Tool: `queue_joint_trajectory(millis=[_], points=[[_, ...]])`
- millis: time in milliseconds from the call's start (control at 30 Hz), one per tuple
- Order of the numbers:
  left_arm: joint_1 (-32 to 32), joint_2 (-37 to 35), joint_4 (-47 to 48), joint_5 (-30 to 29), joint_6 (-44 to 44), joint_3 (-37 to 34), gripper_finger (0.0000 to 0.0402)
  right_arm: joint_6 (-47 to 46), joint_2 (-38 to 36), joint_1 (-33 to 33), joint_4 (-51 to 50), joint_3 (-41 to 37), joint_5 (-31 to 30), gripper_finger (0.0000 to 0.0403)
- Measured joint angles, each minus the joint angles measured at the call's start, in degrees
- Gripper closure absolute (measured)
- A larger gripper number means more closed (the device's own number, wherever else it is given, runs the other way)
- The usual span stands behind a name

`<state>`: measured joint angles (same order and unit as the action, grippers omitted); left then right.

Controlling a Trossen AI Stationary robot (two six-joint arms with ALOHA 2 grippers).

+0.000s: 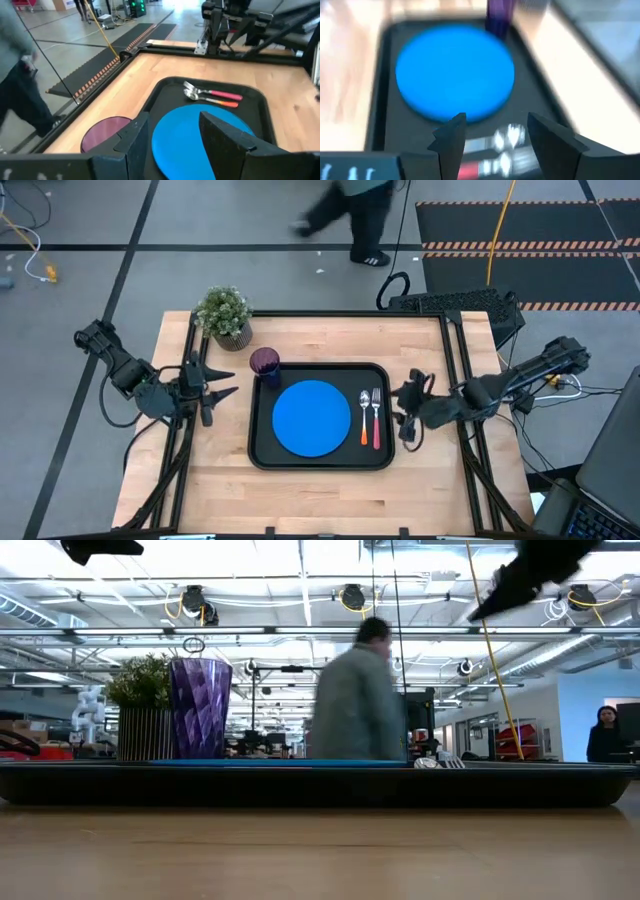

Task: Pick and place plate/cup/fork/spoon on tray
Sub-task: Return to Home Position

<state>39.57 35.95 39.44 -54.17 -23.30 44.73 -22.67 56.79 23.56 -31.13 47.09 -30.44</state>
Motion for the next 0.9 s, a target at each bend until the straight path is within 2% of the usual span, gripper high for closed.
queue_joint_trajectory(millis=[100, 233, 333, 500, 600, 667, 767, 833, 900], points=[[0.0, -1.0, -0.3, -0.2, -0.6, 0.0, 0.0225, 7.3, -2.0, -1.2, 8.7, 0.0, -1.0, 0.0200], [0.2, -2.3, -0.2, 0.0, -0.3, 0.0, 0.0225, 14.0, -4.3, -2.4, 16.0, 0.0, 0.7, 0.0200], [1.1, -3.0, 0.8, 0.0, 0.1, 0.0, 0.0225, 14.7, -6.1, -2.7, 16.3, 0.0, 1.0, 0.0200], [3.1, -4.0, 5.0, -2.5, -4.2, 0.0, 0.0225, 12.8, -10.4, -2.6, 16.6, -3.3, 0.6, 0.0203], [5.0, -4.3, 7.6, -5.6, -7.4, 0.0, 0.0233, 12.3, -14.0, -2.6, 18.2, -5.8, 0.6, 0.0240], [6.4, -4.3, 8.4, -6.0, -8.4, 0.0, 0.0256, 12.4, -16.4, -2.5, 18.4, -6.8, 0.7, 0.0289], [8.4, -4.3, 8.6, -6.0, -8.8, 0.0, 0.0315, 12.5, -19.8, -2.5, 18.0, -8.1, 2.1, 0.0376], [9.8, -4.6, 9.1, -6.3, -9.0, 0.0, 0.0364, 12.6, -21.9, -2.5, 18.0, -9.1, 2.1, 0.0391], [11.1, -5.4, 10.9, -7.7, -10.1, 0.0, 0.0390, 12.1, -23.9, -2.5, 18.0, -10.3, 2.1, 0.0387]])
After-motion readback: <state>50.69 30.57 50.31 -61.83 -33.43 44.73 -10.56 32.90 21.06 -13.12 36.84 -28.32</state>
